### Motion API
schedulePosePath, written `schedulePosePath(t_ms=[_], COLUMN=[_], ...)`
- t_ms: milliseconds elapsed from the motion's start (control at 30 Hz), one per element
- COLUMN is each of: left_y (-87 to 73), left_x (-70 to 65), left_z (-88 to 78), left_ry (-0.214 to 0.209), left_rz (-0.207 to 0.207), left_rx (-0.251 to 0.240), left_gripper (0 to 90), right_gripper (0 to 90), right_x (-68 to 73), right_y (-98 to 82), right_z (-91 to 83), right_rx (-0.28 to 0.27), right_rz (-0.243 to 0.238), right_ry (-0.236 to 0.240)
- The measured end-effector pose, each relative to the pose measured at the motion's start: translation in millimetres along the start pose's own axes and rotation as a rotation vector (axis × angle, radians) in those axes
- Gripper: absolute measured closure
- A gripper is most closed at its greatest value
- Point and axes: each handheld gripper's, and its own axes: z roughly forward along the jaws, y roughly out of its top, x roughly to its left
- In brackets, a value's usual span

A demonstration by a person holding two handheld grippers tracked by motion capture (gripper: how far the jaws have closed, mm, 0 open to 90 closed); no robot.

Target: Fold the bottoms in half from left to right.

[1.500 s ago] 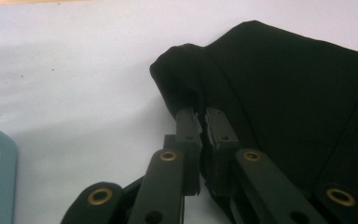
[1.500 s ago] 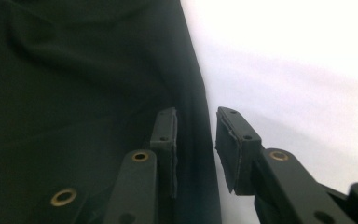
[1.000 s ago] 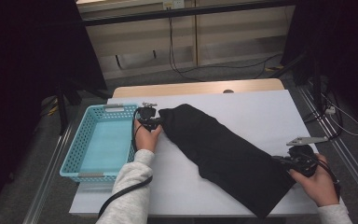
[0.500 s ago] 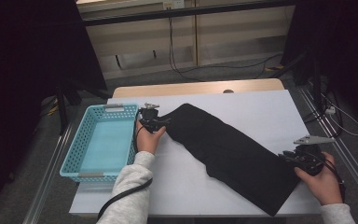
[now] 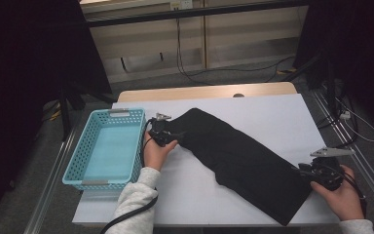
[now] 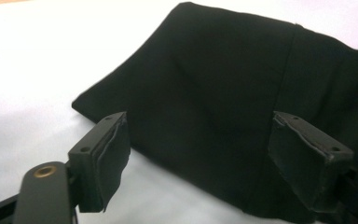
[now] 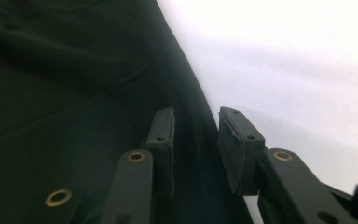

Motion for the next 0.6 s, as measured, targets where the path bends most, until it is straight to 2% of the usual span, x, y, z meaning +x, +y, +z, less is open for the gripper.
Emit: schedulePosePath(t_ms=[133,200,300,367,433,500,600], left_y=[-3.0,-4.0,-5.5,-6.2,-6.4,-6.3,-6.3], left_x=[-2.8,-3.7,-5.1,-5.3,-5.9,-6.0,-5.6], left_z=[-3.1,-3.8,-4.1,-4.1,-4.0,-3.7,-2.8], left_ry=[-0.012,-0.01,-0.013,-0.012,-0.012,-0.011,-0.014], left_rz=[0.02,0.02,0.026,0.029,0.035,0.03,0.024], left_rx=[-0.017,-0.018,-0.02,-0.022,-0.019,-0.023,-0.02], left_gripper=[19.7,19.3,18.9,19.0,19.0,18.9,18.6], right_gripper=[71.7,77.3,89.4,89.7,89.9,90.0,89.8], right_x=[1.1,1.7,1.4,-0.4,-4.7,-10.9,-19.5], right_y=[-4.2,-5.6,-4.3,-3.0,-1.3,0.3,0.7], right_z=[-1.4,1.9,2.5,2.2,0.1,-2.9,0.2], right_rx=[0.009,0.042,0.049,0.052,0.045,0.016,0.018], right_rz=[-0.017,-0.027,-0.012,-0.018,-0.018,-0.002,0.012], right_ry=[0.009,0.01,0.025,0.024,0.003,-0.019,-0.03])
